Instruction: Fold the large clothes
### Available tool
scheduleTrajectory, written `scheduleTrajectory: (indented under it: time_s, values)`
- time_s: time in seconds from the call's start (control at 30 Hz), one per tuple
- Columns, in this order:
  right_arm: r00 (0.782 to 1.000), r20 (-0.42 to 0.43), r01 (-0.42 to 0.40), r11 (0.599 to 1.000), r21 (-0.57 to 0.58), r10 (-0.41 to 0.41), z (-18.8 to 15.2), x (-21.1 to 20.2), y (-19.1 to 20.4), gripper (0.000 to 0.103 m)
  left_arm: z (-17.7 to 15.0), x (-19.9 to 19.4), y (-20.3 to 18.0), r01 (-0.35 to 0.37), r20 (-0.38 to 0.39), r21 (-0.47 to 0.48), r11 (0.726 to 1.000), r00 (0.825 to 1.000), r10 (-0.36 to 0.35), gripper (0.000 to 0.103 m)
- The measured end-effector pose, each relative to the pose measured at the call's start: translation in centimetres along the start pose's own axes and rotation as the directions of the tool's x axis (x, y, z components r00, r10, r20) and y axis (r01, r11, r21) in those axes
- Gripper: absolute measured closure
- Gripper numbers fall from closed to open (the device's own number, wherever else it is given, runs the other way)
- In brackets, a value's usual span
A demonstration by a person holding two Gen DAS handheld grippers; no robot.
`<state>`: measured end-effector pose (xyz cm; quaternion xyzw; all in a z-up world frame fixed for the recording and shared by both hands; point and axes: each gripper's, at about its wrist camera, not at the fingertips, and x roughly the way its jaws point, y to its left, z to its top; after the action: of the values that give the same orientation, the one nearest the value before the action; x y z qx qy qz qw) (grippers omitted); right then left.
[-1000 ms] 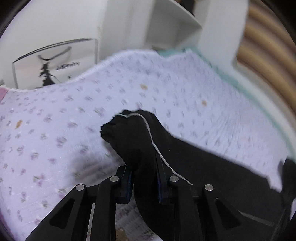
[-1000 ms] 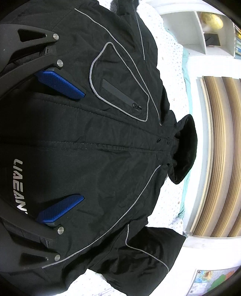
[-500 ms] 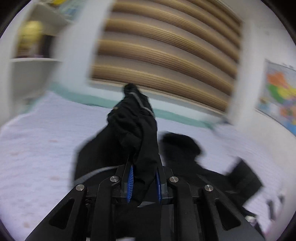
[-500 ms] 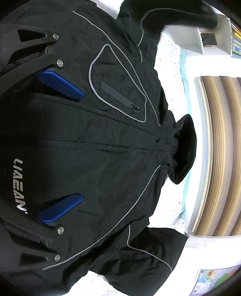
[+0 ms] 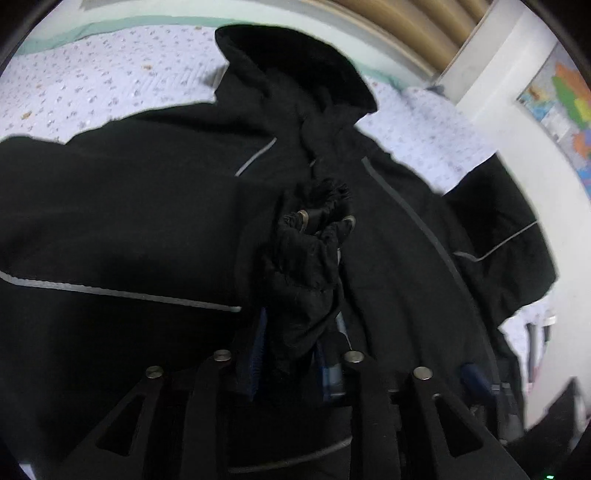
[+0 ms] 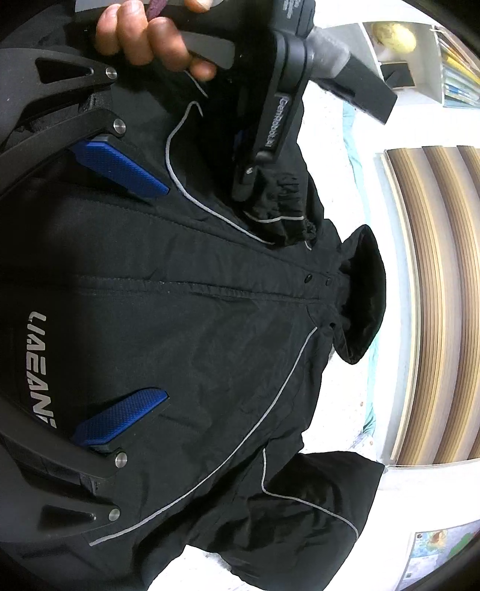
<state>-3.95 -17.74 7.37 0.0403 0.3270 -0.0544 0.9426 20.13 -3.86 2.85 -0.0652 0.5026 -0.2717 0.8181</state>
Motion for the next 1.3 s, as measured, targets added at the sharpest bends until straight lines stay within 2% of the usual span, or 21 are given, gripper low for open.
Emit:
scheduleTrajectory:
  time_s: [0.1, 0.17, 0.27, 0.33, 0.4, 0.5, 0.6, 0.67, 0.7, 0.77, 0.83, 0.87, 0.93, 1.03, 1.13, 1.2, 1.3]
  values:
    - [1.000, -0.005, 0.002, 1.000, 0.001, -0.002, 0.0, 0.0, 0.1, 0.000, -0.1, -3.1, -0.3, 0.086, 0.016, -0.028, 0.996, 0.996, -0.086, 0.072]
    - [1.000, -0.006, 0.004, 1.000, 0.005, -0.003, 0.1, -0.1, 0.0, 0.000, -0.2, -6.8, -0.7, 0.168, 0.056, -0.019, 0.986, 0.984, -0.167, 0.070]
    - [1.000, -0.030, -0.002, 1.000, 0.025, 0.002, 0.2, -0.3, -0.5, 0.000, -1.0, -12.6, -1.1, 0.180, 0.120, 0.006, 0.984, 0.976, -0.179, 0.056]
    - [0.994, -0.101, -0.031, 0.999, 0.043, 0.035, 0.8, -0.2, -0.7, 0.000, -1.4, -16.2, -0.8, 0.116, 0.162, -0.005, 0.993, 0.980, -0.114, 0.054]
    - [0.977, -0.189, -0.088, 0.993, 0.073, 0.101, 1.8, -0.3, -0.9, 0.000, -1.6, -19.1, -0.5, 0.000, 0.186, -0.031, 1.000, 0.983, 0.006, 0.054]
    - [0.944, -0.243, -0.192, 0.971, 0.139, 0.222, 4.7, -0.1, -0.5, 0.000, -2.2, -22.1, 0.2, -0.168, 0.210, -0.077, 0.983, 0.961, 0.181, 0.053]
    - [0.935, -0.235, -0.221, 0.955, 0.197, 0.265, 7.9, 1.3, -0.2, 0.004, -2.6, -22.6, 1.6, -0.157, 0.239, -0.110, 0.981, 0.954, 0.180, 0.053]
    - [0.933, -0.246, -0.217, 0.955, 0.203, 0.264, 9.4, 3.2, 0.3, 0.018, -3.0, -22.1, 2.8, -0.152, 0.216, -0.134, 0.979, 0.960, 0.178, 0.053]
    - [0.926, -0.260, -0.224, 0.953, 0.206, 0.274, 9.8, 4.4, 0.8, 0.020, -3.3, -21.9, 3.4, -0.150, 0.203, -0.135, 0.980, 0.963, 0.175, 0.053]
    - [0.909, -0.298, -0.231, 0.948, 0.220, 0.291, 9.9, 7.1, 1.4, 0.024, -4.0, -21.2, 4.3, -0.197, 0.209, -0.123, 0.973, 0.953, 0.219, 0.053]
    - [0.902, -0.323, -0.215, 0.946, 0.242, 0.288, 9.3, 8.8, 1.1, 0.024, -4.5, -20.6, 5.2, -0.278, 0.215, -0.114, 0.954, 0.930, 0.297, 0.053]
    - [0.895, -0.324, -0.220, 0.936, 0.274, 0.306, 8.8, 9.7, 1.0, 0.024, -4.4, -20.2, 5.7, -0.297, 0.211, -0.113, 0.948, 0.925, 0.315, 0.053]
    - [0.901, -0.284, -0.243, 0.923, 0.298, 0.329, 8.7, 10.2, 1.0, 0.024, -4.0, -19.7, 6.6, -0.295, 0.204, -0.114, 0.949, 0.928, 0.312, 0.053]
    - [0.884, -0.243, -0.341, 0.906, 0.250, 0.400, 9.8, 10.3, 2.5, 0.067, -2.8, -18.7, 7.0, -0.325, 0.201, -0.113, 0.939, 0.918, 0.341, 0.053]
    - [0.923, -0.186, -0.322, 0.941, 0.104, 0.337, 11.2, 7.8, 3.6, 0.071, -1.8, -18.6, 6.5, -0.308, 0.221, -0.128, 0.943, 0.918, 0.330, 0.053]
    - [0.955, -0.094, -0.283, 0.959, 0.008, 0.282, 12.8, 4.5, 2.9, 0.072, -1.3, -18.7, 5.8, -0.290, 0.232, -0.140, 0.947, 0.920, 0.316, 0.053]
    - [0.976, -0.001, -0.217, 0.976, -0.031, 0.217, 15.1, 0.5, -0.3, 0.072, -0.3, -18.6, 3.0, -0.305, 0.240, -0.121, 0.945, 0.914, 0.326, 0.053]
